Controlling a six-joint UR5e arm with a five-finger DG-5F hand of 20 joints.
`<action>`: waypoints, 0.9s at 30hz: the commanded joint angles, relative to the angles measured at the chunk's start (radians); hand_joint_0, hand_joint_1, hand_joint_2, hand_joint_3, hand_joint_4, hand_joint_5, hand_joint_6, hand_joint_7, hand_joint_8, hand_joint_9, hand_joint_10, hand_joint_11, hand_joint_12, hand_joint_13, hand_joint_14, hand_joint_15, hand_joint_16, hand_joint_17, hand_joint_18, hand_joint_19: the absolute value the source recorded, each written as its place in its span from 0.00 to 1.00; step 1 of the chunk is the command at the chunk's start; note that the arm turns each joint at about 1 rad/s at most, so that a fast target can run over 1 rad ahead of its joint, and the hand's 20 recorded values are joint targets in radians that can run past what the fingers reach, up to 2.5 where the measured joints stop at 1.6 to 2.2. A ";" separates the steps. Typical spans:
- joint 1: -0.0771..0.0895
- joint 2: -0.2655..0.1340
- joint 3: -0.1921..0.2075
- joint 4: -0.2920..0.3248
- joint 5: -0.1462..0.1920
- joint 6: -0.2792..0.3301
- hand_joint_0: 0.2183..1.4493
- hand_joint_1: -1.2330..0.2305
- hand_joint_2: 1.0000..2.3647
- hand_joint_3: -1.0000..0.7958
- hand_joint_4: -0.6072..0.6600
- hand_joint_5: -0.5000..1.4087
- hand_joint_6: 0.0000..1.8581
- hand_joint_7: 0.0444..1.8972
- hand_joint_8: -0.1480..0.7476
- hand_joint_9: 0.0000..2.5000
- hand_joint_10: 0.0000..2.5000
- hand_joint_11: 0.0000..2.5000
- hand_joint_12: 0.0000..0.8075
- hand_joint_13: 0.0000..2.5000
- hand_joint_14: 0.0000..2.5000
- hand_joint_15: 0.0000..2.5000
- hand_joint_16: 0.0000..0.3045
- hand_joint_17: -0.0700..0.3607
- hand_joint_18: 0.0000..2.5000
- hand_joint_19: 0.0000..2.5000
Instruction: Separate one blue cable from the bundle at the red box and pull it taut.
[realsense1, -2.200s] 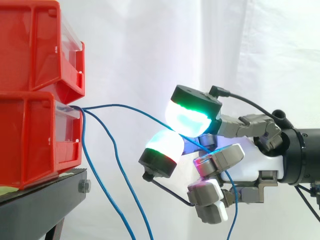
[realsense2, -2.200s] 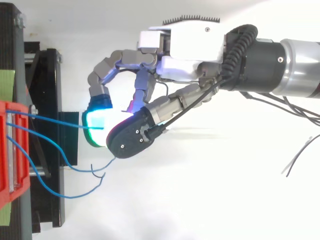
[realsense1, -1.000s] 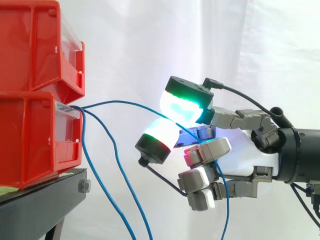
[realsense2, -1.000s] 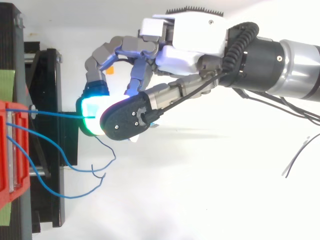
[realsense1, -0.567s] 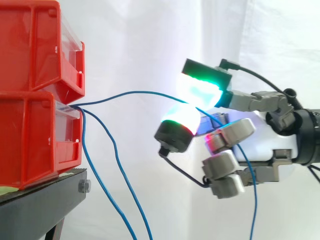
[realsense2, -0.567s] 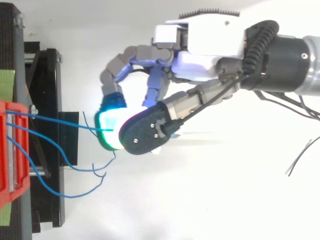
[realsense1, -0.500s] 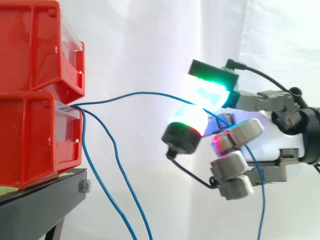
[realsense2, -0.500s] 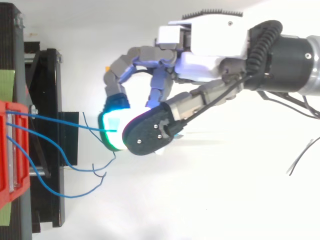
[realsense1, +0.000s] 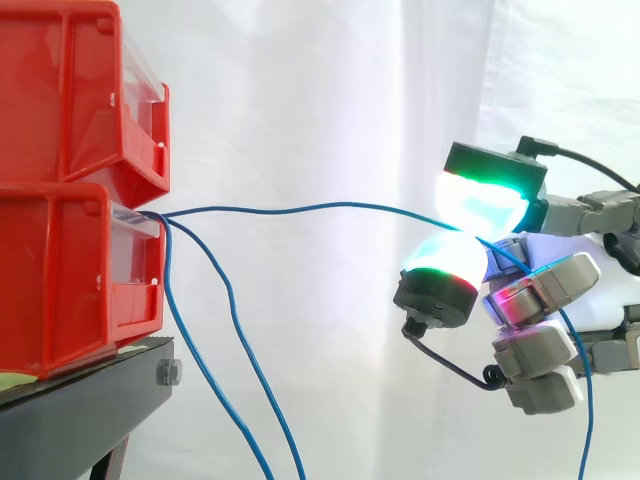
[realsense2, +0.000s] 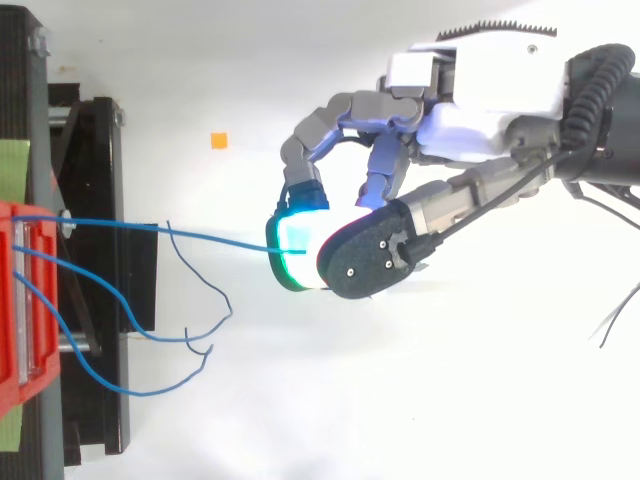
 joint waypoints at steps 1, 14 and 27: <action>0.004 0.000 -0.001 -0.002 0.002 -0.012 0.36 0.34 0.02 0.46 0.54 0.18 0.50 0.61 0.62 0.54 0.00 0.62 0.56 0.47 0.01 0.33 0.18 0.45 0.45 0.30; 0.004 0.000 -0.001 -0.003 0.002 -0.016 0.37 0.34 0.01 0.44 0.55 0.18 0.50 0.60 0.61 0.53 0.00 0.61 0.56 0.47 0.01 0.33 0.18 0.45 0.45 0.30; 0.004 0.000 -0.001 -0.003 0.002 -0.016 0.37 0.34 0.01 0.43 0.55 0.18 0.50 0.60 0.61 0.53 0.00 0.60 0.56 0.47 0.01 0.33 0.18 0.45 0.45 0.31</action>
